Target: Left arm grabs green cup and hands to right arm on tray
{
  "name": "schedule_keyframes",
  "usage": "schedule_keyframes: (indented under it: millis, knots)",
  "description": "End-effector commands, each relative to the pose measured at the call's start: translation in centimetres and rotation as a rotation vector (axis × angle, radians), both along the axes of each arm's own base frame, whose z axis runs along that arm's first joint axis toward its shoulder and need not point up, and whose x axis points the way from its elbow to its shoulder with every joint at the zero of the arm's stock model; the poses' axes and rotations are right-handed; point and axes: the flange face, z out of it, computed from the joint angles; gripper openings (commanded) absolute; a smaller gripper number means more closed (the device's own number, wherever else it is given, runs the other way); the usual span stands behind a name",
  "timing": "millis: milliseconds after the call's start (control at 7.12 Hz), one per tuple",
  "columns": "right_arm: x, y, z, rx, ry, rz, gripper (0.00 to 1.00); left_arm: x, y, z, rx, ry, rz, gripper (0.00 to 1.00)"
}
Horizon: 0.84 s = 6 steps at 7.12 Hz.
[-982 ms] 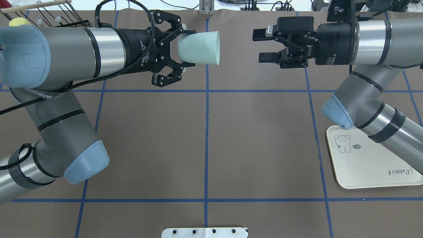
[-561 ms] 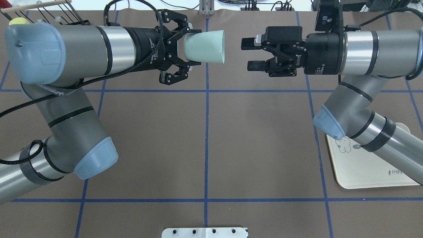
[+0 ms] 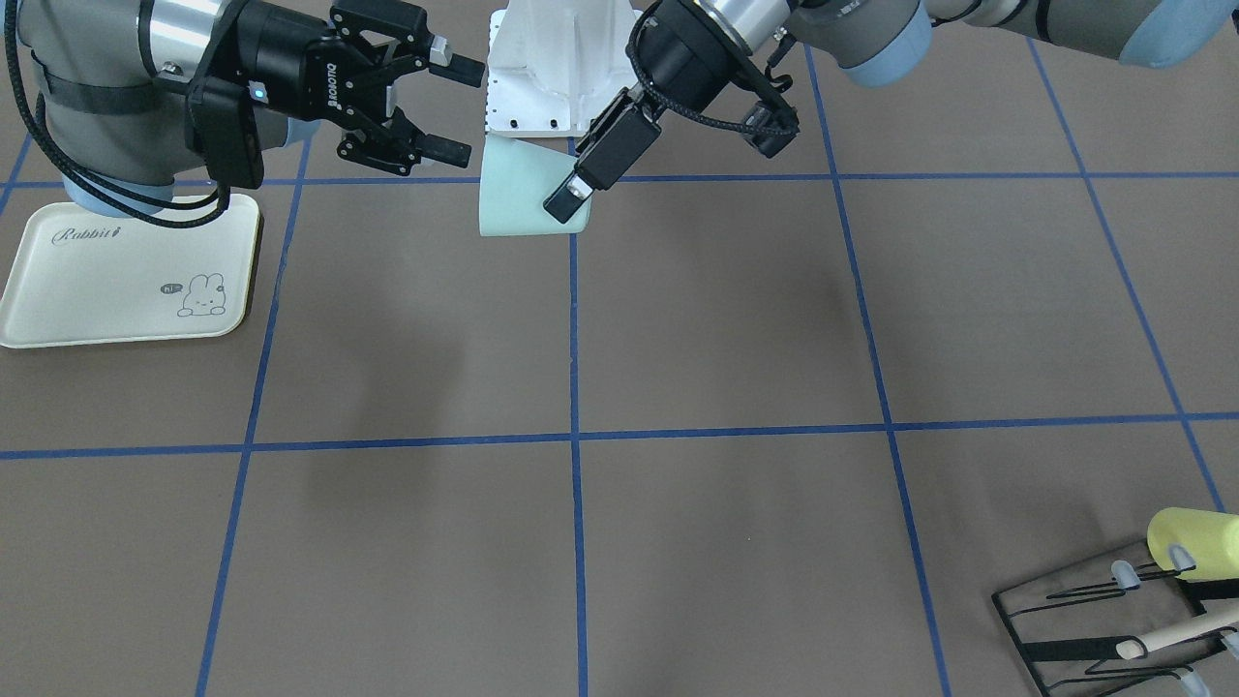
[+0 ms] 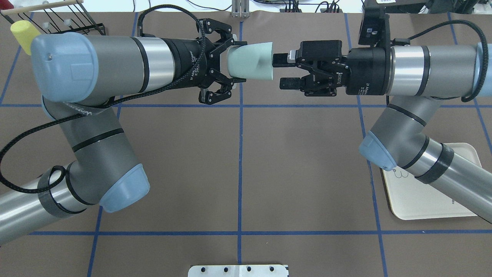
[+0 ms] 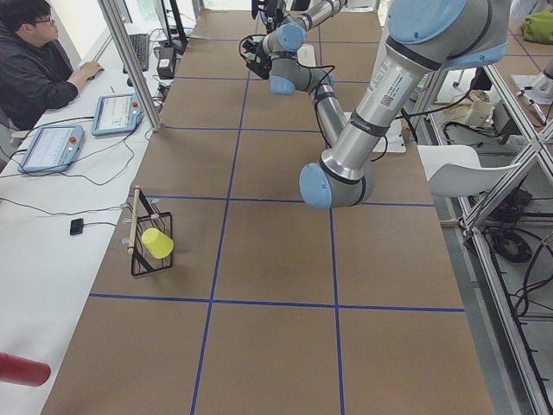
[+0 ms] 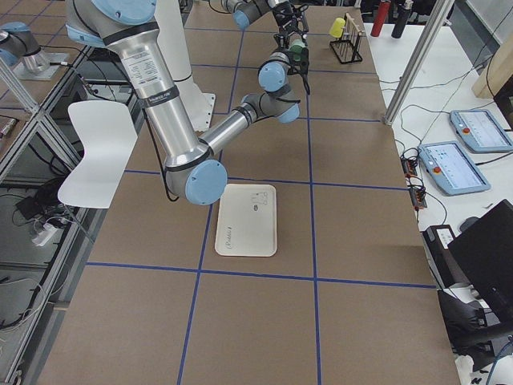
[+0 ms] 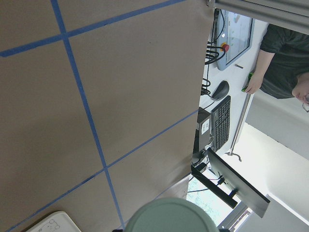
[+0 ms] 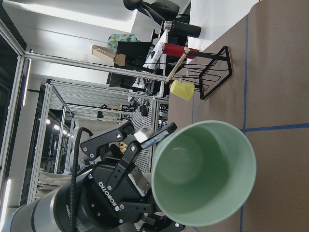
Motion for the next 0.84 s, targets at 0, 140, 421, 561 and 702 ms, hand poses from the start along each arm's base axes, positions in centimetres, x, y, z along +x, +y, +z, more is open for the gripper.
schedule_keyframes:
  millis: [0, 140, 421, 561, 702]
  knots:
    - [0.09, -0.06, 0.13, -0.002, 0.001, 0.003, 0.85, 0.1, 0.05, 0.26, 0.001, -0.005, 0.002, 0.0]
    - [0.02, -0.13, 0.4, -0.005, 0.006, 0.003, 0.85, -0.02, 0.03, 0.22, 0.005, -0.006, 0.0, 0.0]
    - [0.31, -0.47, 0.5, -0.016, -0.001, 0.027, 0.85, -0.11, 0.21, 0.07, 0.007, -0.002, 0.002, 0.0]
    - [0.37, -0.61, 0.46, -0.024, -0.007, 0.039, 0.86, 0.02, 0.24, 0.12, 0.007, -0.003, 0.005, 0.0]
    - [0.38, -0.65, 0.37, -0.024, -0.01, 0.043, 0.86, 0.11, 0.17, 0.13, 0.004, -0.004, 0.005, 0.0]
